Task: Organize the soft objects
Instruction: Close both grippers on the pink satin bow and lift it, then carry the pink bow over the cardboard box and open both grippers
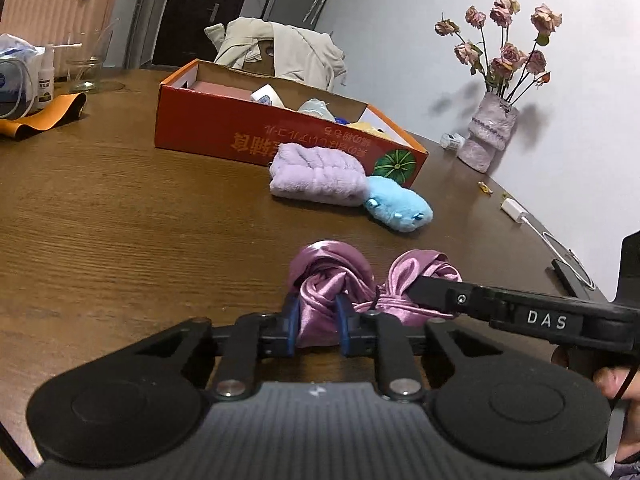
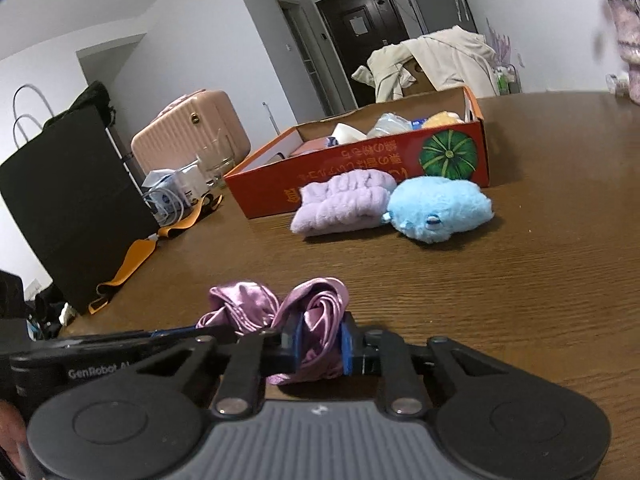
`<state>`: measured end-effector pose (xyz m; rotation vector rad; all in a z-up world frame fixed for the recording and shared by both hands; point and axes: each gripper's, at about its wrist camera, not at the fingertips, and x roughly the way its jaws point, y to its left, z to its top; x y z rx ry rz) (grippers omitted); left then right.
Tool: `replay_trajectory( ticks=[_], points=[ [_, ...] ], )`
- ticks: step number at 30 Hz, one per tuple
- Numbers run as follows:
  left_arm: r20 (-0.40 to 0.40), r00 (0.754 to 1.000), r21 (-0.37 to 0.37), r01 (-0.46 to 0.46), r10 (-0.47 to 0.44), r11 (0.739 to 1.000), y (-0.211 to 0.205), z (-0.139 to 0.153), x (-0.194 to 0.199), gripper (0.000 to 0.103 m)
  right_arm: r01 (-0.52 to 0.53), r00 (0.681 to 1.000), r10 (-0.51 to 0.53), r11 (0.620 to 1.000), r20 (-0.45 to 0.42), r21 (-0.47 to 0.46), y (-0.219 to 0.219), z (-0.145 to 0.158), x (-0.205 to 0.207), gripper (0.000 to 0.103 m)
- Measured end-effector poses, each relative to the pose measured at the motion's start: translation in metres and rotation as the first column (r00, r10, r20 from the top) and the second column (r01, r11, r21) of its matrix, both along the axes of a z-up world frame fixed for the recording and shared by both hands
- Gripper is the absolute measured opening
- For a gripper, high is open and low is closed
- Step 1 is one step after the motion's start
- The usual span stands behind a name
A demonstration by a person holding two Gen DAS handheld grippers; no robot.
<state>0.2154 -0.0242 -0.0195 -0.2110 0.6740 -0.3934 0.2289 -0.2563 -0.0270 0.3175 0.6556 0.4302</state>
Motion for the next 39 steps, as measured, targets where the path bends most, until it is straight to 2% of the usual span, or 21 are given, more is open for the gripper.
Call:
replay_trajectory(
  ticks=[3, 8, 11, 16, 19, 22, 25, 29, 33, 34, 37, 38, 39],
  points=[
    [0.022, 1.000, -0.013, 0.012, -0.012, 1.000, 0.000, 0.011, -0.004, 0.018, 0.001, 1.000, 0.000, 0.999, 0.029, -0.047, 0.005, 0.011, -0.006, 0.017],
    [0.137, 0.990, -0.027, 0.038, -0.034, 0.999, 0.004, 0.054, 0.010, 0.018, -0.009, 0.988, 0.023, 0.996, 0.151, -0.088, 0.006, 0.053, 0.001, 0.017],
    [0.194, 0.980, -0.034, 0.043, -0.036, 0.998, 0.009, 0.079, 0.035, 0.018, -0.027, 0.976, 0.043, 0.997, 0.213, -0.078, 0.002, 0.081, 0.027, 0.017],
    [0.240, 0.971, -0.023, 0.015, -0.009, 1.000, 0.015, 0.106, 0.095, 0.018, -0.057, 0.964, 0.075, 0.995, 0.256, -0.078, 0.007, 0.106, 0.091, 0.017],
    [0.206, 0.978, -0.010, 0.006, -0.004, 1.000, 0.016, 0.108, 0.147, 0.018, -0.058, 0.970, 0.075, 0.995, 0.229, -0.082, 0.012, 0.107, 0.144, 0.017],
    [0.141, 0.990, 0.012, -0.007, 0.005, 1.000, 0.018, 0.098, 0.194, 0.018, -0.064, 0.985, 0.075, 0.995, 0.156, -0.072, 0.018, 0.097, 0.196, 0.017],
    [0.100, 0.995, 0.049, -0.029, 0.024, 0.998, 0.025, 0.083, 0.219, 0.018, -0.092, 0.990, 0.098, 0.994, 0.100, -0.066, 0.029, 0.080, 0.228, 0.017],
    [0.112, 0.992, 0.143, -0.072, 0.056, 0.987, 0.041, 0.063, 0.223, 0.020, -0.153, 0.987, 0.155, 0.987, 0.034, -0.043, 0.052, 0.055, 0.255, 0.017],
    [0.166, 0.984, 0.210, -0.096, 0.062, 0.973, 0.050, 0.060, 0.214, 0.043, -0.194, 0.981, 0.195, 0.979, -0.006, -0.067, 0.081, 0.038, 0.262, 0.023],
    [0.179, 0.983, 0.219, -0.084, 0.044, 0.972, 0.050, 0.060, 0.210, 0.043, -0.202, 0.979, 0.201, 0.977, -0.020, -0.073, 0.086, 0.035, 0.264, 0.029],
    [0.163, 0.987, 0.219, -0.052, 0.016, 0.974, 0.048, 0.058, 0.208, 0.040, -0.205, 0.979, 0.201, 0.974, -0.042, -0.102, 0.094, 0.030, 0.266, 0.030],
    [0.144, 0.989, 0.222, -0.049, 0.017, 0.974, 0.047, 0.055, 0.209, 0.030, -0.207, 0.978, 0.202, 0.973, -0.052, -0.100, 0.095, 0.028, 0.265, 0.029],
    [0.113, 0.993, 0.224, -0.038, 0.013, 0.974, 0.046, 0.052, 0.211, 0.025, -0.208, 0.978, 0.203, 0.974, -0.057, -0.092, 0.095, 0.027, 0.264, 0.029]
  ],
)
